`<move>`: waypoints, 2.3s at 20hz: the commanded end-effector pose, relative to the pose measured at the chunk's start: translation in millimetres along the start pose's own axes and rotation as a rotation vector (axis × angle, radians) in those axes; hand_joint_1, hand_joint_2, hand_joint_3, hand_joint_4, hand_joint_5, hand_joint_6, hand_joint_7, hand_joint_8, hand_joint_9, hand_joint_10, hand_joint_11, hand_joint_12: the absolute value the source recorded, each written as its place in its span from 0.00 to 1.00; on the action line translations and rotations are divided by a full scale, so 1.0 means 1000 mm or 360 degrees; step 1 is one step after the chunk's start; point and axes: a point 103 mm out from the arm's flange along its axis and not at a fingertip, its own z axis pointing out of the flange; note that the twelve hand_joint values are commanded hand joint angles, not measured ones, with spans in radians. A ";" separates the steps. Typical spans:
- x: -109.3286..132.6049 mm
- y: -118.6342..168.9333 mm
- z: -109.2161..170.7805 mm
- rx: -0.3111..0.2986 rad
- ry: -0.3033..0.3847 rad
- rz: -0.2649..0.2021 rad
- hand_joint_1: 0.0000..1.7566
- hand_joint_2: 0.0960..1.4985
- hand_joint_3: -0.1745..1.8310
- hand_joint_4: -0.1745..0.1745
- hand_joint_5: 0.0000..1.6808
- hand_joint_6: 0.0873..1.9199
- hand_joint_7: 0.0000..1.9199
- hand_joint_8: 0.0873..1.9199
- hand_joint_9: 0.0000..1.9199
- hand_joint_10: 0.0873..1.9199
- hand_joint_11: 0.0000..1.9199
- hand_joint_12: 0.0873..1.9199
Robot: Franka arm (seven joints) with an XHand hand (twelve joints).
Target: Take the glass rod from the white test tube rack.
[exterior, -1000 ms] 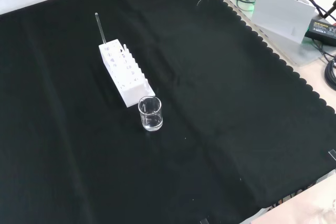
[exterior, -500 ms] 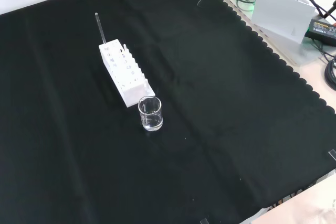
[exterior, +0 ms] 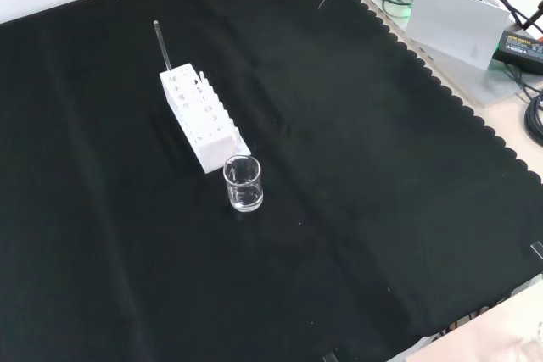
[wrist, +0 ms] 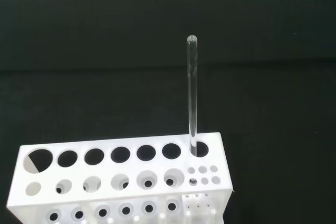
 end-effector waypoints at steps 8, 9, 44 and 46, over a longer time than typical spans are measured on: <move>-0.022 0.017 0.034 0.0042 0.0047 0.0034 0.31 0.57 0.34 0.08 0.11 0.00 0.07 0.40 0.24 0.40 0.21 0.71; -0.022 0.019 0.036 0.0046 0.0049 0.0031 0.31 0.57 0.34 0.08 0.11 0.00 0.08 0.40 0.24 0.39 0.21 0.71; -0.017 0.034 0.101 0.0231 0.0065 0.0032 0.31 0.58 0.34 0.08 0.19 0.00 0.15 0.40 0.27 0.38 0.22 0.70; -0.016 0.035 0.105 0.0241 0.0070 0.0029 0.31 0.58 0.34 0.08 0.19 0.00 0.15 0.40 0.27 0.38 0.22 0.70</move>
